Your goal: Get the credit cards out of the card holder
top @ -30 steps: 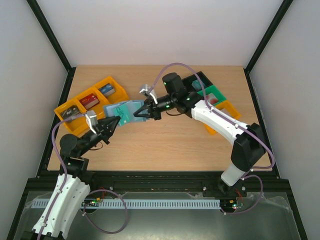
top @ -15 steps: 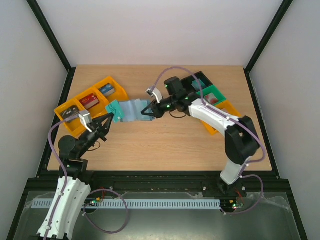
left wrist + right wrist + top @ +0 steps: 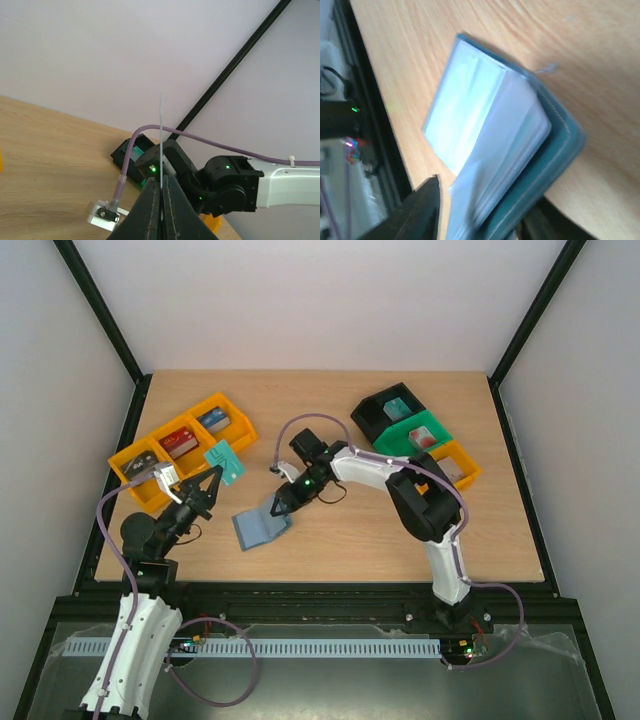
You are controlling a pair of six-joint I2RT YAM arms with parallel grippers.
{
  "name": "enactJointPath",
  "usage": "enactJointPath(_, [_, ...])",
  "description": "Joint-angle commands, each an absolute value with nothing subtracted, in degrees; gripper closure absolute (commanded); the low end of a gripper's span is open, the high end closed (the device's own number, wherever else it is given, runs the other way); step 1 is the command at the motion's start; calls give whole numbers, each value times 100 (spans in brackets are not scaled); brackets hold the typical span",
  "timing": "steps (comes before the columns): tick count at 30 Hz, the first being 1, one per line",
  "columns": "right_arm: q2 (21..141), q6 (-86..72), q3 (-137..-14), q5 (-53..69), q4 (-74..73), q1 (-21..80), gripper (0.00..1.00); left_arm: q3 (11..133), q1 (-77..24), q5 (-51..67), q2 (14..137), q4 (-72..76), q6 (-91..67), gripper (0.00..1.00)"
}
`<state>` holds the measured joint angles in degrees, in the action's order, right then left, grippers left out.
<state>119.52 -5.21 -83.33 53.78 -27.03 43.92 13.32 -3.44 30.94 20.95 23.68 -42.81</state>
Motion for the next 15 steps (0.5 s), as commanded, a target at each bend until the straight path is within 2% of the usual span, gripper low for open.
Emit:
enactJointPath(1, [12013, -634, -8789, 4697, -3387, 4198, 53, 1296, -299, 3062, 1999, 2585, -4344, 98])
enactJointPath(4, [11759, -793, -8732, 4066, -3409, 3992, 45, 1304, -291, 3090, 1979, 2584, -4309, 98])
enactJointPath(9, [10773, -355, -8659, 3332, -3212, 3933, 43, 1308, -290, 3126, 1975, 2703, -4339, 98])
enactJointPath(13, [9372, 331, -7922, 3321, -1978, 4013, 41, 1344, -277, 3382, 1946, 2918, -4368, 98])
enactJointPath(15, [8546, 599, -7281, 3318, -1036, 4033, 34, 1368, -281, 3529, 1947, 3137, -4380, 98])
